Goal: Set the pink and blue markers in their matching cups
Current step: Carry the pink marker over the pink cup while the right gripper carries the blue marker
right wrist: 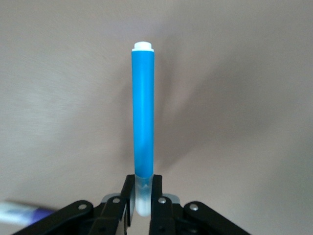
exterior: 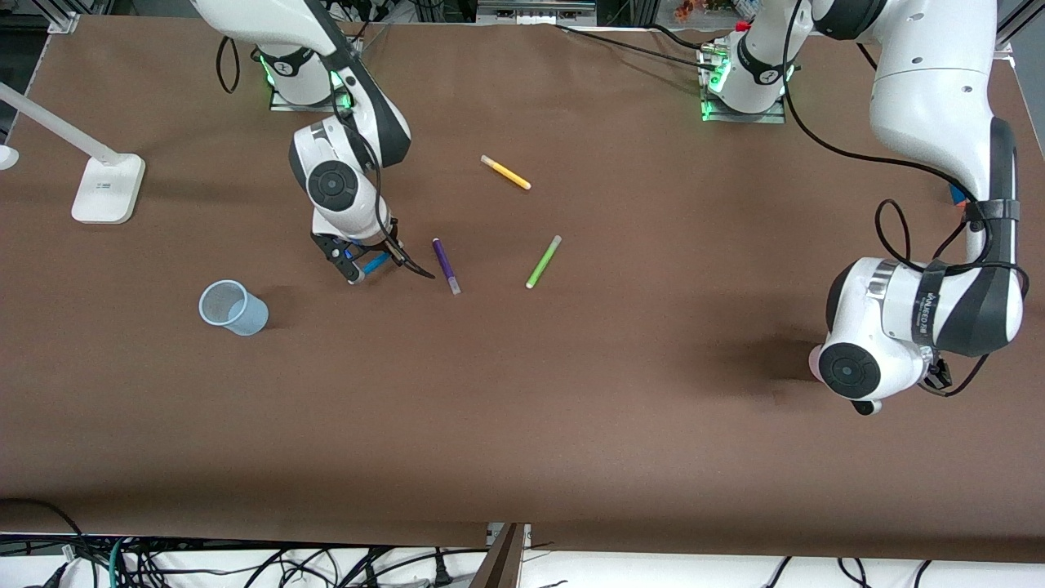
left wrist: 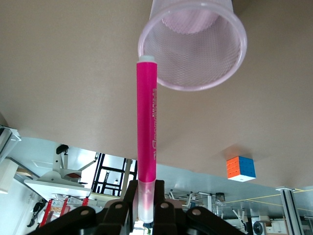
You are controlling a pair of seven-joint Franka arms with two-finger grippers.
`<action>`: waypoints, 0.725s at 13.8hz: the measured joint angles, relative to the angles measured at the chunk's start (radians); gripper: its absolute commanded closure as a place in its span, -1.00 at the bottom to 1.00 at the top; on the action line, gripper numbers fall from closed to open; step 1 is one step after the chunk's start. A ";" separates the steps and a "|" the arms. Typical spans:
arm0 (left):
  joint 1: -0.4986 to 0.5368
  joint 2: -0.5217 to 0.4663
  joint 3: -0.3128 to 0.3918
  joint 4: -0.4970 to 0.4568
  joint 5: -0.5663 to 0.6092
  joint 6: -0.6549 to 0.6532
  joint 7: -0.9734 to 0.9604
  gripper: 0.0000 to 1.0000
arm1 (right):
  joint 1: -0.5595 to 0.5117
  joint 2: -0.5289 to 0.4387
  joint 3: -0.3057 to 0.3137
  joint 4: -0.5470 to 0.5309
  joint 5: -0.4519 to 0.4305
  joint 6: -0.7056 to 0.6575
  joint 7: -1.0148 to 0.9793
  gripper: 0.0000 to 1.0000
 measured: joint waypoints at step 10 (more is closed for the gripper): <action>-0.029 0.023 -0.001 -0.014 0.000 -0.001 -0.085 -1.00 | -0.009 -0.097 -0.335 0.288 0.282 -0.537 -0.454 1.00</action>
